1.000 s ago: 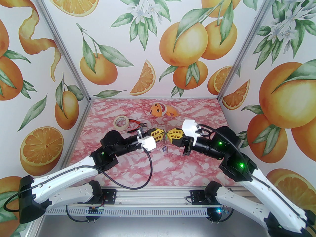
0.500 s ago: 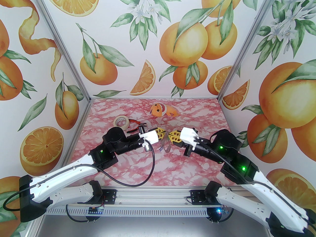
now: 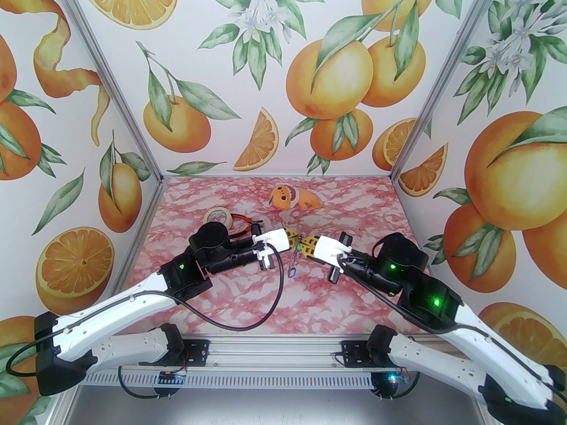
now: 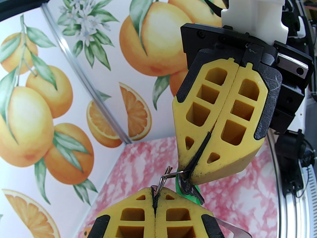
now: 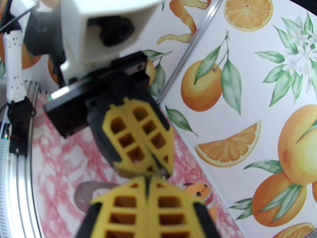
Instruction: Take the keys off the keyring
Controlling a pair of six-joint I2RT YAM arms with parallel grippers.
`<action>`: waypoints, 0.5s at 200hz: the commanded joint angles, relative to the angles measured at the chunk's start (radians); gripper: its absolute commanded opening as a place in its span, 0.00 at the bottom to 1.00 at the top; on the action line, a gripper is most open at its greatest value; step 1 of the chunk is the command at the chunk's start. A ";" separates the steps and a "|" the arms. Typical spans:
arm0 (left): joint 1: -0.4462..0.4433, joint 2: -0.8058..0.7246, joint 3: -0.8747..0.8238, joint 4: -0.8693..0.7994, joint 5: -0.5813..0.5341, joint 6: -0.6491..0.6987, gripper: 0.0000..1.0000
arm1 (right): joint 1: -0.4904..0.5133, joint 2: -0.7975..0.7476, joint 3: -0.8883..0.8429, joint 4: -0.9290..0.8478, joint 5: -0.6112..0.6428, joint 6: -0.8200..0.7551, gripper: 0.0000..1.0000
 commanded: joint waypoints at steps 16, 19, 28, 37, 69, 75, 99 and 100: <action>0.005 0.002 0.097 0.039 -0.002 -0.038 0.00 | 0.028 0.017 0.002 -0.132 0.001 -0.063 0.00; 0.005 0.002 0.100 0.037 -0.002 -0.040 0.00 | 0.029 0.019 0.003 -0.136 0.005 -0.067 0.00; 0.005 0.002 0.107 0.030 0.000 -0.048 0.00 | 0.029 0.023 0.007 -0.151 0.014 -0.082 0.00; 0.005 0.002 0.115 0.026 -0.002 -0.060 0.00 | 0.030 0.028 0.011 -0.170 0.028 -0.101 0.00; 0.004 0.010 0.147 0.002 -0.025 -0.089 0.00 | 0.032 0.029 0.014 -0.202 0.063 -0.135 0.00; 0.004 0.008 0.143 0.012 -0.026 -0.095 0.00 | 0.032 0.030 0.011 -0.202 0.065 -0.137 0.00; 0.005 0.016 0.146 0.046 0.023 -0.114 0.00 | 0.031 0.040 0.013 -0.214 0.051 -0.146 0.00; 0.005 0.017 0.147 0.045 0.024 -0.114 0.00 | 0.031 0.041 0.012 -0.215 0.051 -0.146 0.00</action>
